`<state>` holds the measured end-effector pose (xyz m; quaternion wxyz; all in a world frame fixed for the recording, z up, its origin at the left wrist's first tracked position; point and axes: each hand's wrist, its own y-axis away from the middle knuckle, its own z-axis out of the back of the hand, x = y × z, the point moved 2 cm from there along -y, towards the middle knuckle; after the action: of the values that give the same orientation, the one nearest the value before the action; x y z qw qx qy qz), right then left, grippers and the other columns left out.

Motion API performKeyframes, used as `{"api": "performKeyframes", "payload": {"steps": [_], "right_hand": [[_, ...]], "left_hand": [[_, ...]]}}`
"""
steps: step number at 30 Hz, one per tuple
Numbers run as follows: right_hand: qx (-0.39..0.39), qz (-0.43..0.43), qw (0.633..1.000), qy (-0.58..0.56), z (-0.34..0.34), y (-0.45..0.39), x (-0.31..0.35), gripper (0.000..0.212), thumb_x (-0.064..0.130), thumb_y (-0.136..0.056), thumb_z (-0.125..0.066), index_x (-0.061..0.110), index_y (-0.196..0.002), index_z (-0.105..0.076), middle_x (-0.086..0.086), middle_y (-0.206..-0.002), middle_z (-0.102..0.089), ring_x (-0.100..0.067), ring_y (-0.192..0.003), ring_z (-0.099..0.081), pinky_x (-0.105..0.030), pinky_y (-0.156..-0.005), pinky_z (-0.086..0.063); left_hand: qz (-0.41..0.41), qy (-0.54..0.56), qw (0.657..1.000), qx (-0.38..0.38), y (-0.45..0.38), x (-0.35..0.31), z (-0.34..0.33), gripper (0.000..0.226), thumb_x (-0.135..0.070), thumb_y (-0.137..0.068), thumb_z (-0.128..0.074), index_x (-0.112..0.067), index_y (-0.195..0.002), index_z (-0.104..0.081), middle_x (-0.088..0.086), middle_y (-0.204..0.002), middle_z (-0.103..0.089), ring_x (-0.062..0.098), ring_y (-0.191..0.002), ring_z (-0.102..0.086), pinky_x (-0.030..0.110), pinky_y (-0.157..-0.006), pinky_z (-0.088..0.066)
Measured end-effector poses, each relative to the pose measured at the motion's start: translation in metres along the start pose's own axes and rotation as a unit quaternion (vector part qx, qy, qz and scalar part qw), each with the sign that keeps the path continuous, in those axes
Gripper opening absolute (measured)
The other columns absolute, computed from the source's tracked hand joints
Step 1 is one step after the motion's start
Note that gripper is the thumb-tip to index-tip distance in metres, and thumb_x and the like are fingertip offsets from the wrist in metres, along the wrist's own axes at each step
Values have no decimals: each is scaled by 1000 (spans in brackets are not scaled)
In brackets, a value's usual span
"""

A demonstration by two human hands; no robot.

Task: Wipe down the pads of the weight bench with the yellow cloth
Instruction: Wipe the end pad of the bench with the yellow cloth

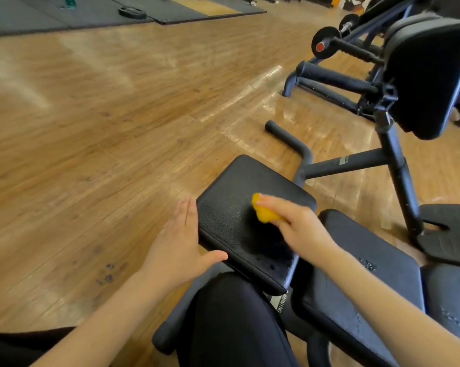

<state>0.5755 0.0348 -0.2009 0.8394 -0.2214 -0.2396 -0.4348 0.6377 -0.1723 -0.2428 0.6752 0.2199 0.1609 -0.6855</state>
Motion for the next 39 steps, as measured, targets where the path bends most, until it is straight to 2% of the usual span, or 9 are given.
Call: {"api": "performKeyframes", "payload": {"steps": [7, 12, 15, 19, 25, 29, 32, 35, 39], "right_hand": [[29, -56, 990, 126, -43, -74, 18, 45, 4, -94, -42, 21, -136, -44, 4, -149, -32, -16, -137, -30, -26, -111, -23], [74, 113, 987, 91, -62, -15, 35, 47, -6, -77, -54, 5, -123, -57, -13, -136, -49, -22, -131, -40, -25, -110, -23], [95, 102, 987, 74, -41, 20, 10, 47, -5, -77, -50, 12, -120, -59, 0, -133, -50, -8, -125, -38, -15, -110, -19], [-8, -19, 997, 74, 11, 13, -36, 36, 2, -86, -52, 15, -119, -60, -1, -118, -64, -7, -110, -54, -14, -101, -34], [-34, -185, 978, 88, 30, -27, -83, 43, 19, -91, -54, 25, -133, -45, 2, -141, -45, -20, -128, -43, -22, -99, -29], [-45, -151, 982, 102, 4, -12, -61, 47, 1, -87, -55, 12, -132, -47, -7, -147, -36, -23, -136, -32, -24, -110, -18], [-16, -55, 992, 114, -26, 22, -17, 50, -7, -77, -59, 6, -125, -54, -15, -136, -48, -24, -130, -41, -16, -108, -16], [38, 8, 995, 96, -46, 53, 14, 56, -3, -69, -55, 11, -124, -54, -2, -134, -48, -11, -125, -39, -16, -107, -9], [-8, 10, 994, 105, -27, 30, 25, 47, -1, -82, -48, 11, -127, -54, -1, -137, -48, -7, -127, -40, -17, -107, -27]], "left_hand": [[8, -9, 1000, -19, -1, -1, -3, 112, -67, -75, -50, -11, -144, 18, 3, -154, 19, 14, -141, 16, 30, -114, 0], [15, 5, 1000, -25, -3, 2, -5, 115, -65, -74, -55, -10, -144, 17, 3, -154, 17, 13, -141, 15, 28, -113, 2], [12, 3, 999, -30, -1, 1, -4, 114, -65, -74, -55, -10, -144, 16, 5, -154, 16, 14, -141, 13, 28, -114, 2], [7, -5, 1000, -27, -2, -1, -3, 112, -66, -75, -52, -9, -144, 16, 6, -154, 17, 15, -141, 14, 27, -112, 4], [8, 2, 1000, -14, -2, -3, -4, 112, -64, -76, -54, -9, -145, 15, 7, -154, 15, 16, -142, 13, 27, -112, 5], [13, -4, 1000, -18, -3, -3, -3, 113, -64, -75, -55, -9, -144, 15, 8, -154, 15, 17, -142, 12, 30, -114, 2], [18, -7, 1000, -22, -2, -2, -4, 114, -65, -74, -55, -8, -144, 16, 8, -154, 16, 17, -142, 14, 29, -113, 2], [12, 0, 1000, -20, -3, -3, -5, 115, -64, -74, -56, -8, -144, 16, 8, -154, 16, 17, -142, 13, 28, -113, 2], [4, 3, 1000, 10, -5, 1, -1, 115, -59, -74, -62, -10, -144, 16, 4, -154, 17, 14, -141, 15, 28, -113, 1]]}}
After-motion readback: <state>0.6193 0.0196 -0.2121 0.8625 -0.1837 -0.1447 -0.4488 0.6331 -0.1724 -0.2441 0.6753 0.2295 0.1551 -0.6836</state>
